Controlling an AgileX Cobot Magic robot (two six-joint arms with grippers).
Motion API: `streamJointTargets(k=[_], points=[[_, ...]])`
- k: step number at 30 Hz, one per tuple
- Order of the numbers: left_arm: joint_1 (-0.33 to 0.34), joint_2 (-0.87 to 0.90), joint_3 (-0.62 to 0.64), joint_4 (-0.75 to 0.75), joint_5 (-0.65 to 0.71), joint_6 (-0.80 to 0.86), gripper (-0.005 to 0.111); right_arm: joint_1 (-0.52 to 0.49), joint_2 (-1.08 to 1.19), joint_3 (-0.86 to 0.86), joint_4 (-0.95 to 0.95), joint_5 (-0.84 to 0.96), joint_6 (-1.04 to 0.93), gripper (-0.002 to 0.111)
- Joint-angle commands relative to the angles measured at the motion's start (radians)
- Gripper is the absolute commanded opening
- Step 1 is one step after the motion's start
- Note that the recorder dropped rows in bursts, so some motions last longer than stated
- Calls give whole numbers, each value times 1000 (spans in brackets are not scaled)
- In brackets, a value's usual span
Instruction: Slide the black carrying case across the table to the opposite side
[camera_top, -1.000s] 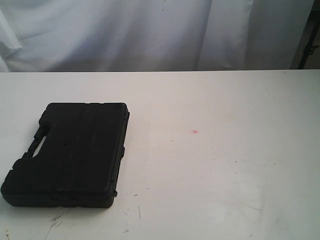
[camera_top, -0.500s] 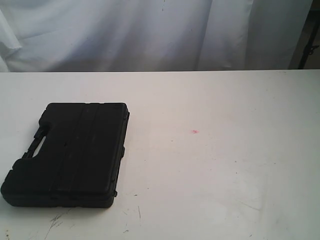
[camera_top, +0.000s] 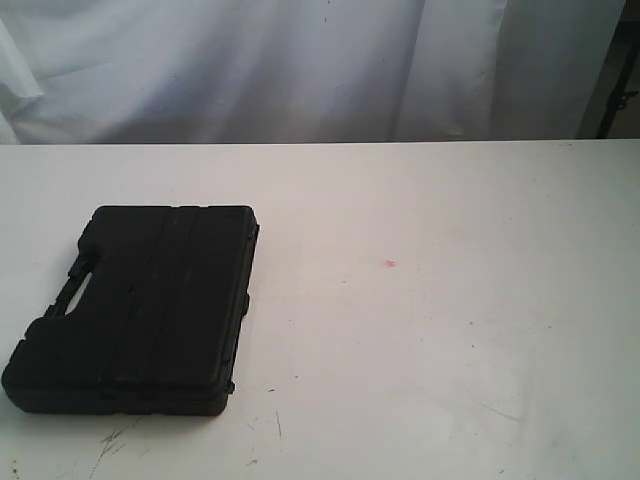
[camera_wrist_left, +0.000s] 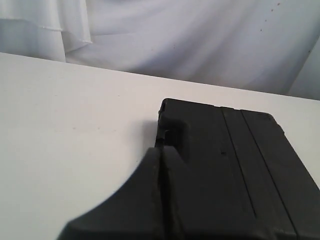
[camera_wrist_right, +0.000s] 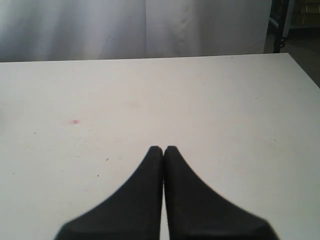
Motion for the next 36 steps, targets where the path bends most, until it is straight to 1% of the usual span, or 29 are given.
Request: streamJointTargets(k=[1, 8, 36], points=[[0, -4, 5, 0, 65, 2, 0, -5, -5, 3, 6, -2, -1, 0], [44, -4, 5, -4, 75, -2, 0, -5, -5, 3, 2, -2, -1, 0], [44, -4, 5, -4, 74, -2, 0, -5, -5, 3, 2, -2, -1, 0]])
